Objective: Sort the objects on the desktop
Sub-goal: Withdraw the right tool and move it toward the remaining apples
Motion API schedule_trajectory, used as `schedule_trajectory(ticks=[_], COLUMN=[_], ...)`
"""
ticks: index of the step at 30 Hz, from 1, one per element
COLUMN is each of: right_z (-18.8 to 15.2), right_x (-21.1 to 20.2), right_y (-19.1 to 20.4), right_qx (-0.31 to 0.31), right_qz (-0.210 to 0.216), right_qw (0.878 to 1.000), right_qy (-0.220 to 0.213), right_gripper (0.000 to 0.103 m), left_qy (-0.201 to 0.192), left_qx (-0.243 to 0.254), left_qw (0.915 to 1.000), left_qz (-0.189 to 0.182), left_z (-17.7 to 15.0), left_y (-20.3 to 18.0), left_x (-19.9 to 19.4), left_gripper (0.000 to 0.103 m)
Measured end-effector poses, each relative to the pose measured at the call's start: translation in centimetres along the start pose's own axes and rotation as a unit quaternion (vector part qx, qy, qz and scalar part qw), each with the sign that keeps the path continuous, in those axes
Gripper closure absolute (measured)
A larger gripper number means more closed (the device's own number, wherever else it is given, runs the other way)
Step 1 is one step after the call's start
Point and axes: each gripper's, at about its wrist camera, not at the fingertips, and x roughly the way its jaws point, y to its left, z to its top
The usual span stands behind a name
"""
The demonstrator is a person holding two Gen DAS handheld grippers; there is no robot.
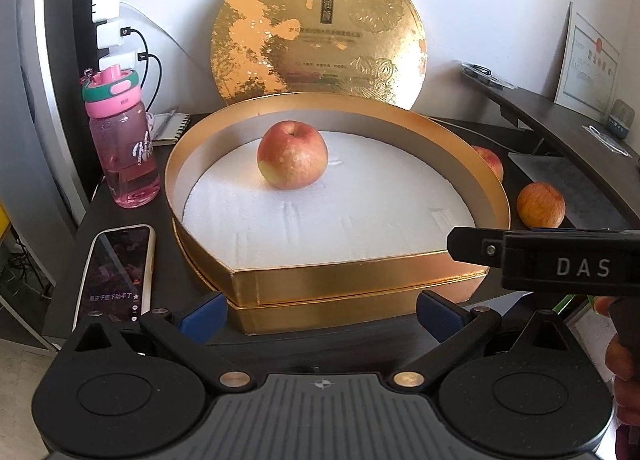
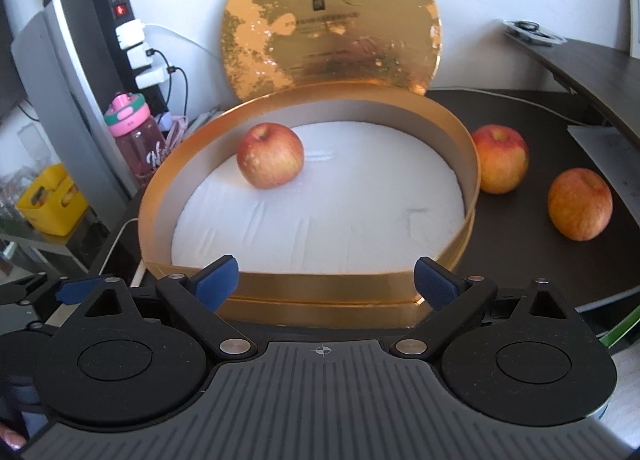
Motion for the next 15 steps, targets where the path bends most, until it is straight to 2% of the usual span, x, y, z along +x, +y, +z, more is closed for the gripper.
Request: schedule_trajectory(ticks=[15], right_z=[-0.8], right_x=[-0.8], right_y=[-3.3], right_qx=[0.042], right_qz=[-0.004], right_qw=[0.999], right_qy=[-0.013], right_gripper=[0.005], left_qy=[-0.016], left_qx=[0.043], left_qw=[0.9989], left_qz=[-0.013], left_z=[0.5], left_y=[-2.6], left_x=[0.1], left_gripper=[0.001])
